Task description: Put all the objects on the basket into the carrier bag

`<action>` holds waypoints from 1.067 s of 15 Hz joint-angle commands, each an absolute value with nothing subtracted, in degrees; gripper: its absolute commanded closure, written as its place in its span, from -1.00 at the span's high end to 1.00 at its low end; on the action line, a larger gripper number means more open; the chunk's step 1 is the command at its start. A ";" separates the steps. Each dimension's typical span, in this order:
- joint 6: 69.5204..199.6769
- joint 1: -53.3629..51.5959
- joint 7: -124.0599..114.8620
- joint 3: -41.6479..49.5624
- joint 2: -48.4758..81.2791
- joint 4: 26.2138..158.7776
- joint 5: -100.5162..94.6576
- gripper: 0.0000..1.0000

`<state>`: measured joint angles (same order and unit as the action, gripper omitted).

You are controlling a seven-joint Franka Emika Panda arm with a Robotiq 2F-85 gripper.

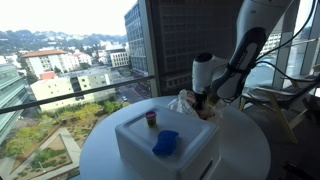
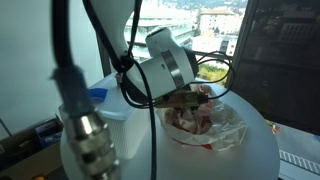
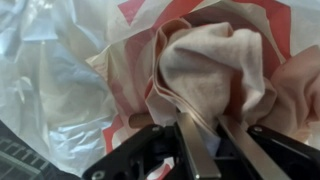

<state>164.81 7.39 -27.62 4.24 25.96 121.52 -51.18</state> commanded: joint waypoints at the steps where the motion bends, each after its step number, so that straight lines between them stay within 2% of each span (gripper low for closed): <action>1: 166.14 8.01 -25.09 3.79 19.51 124.79 -51.99 0.00; 7: 160.66 6.46 -21.32 2.18 5.17 129.21 -50.67 0.94; 9: 160.61 4.54 -13.28 0.38 -0.57 134.10 -40.27 1.00; 11: 162.51 5.72 -6.40 -6.04 -3.75 138.19 -30.63 1.00; 12: 162.63 1.16 -3.70 -4.63 -4.21 138.77 -25.86 1.00; 16: 160.98 -6.52 5.71 -8.80 0.16 135.58 -6.69 1.00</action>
<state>161.62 -2.10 -1.15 -7.44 -2.18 137.68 -17.78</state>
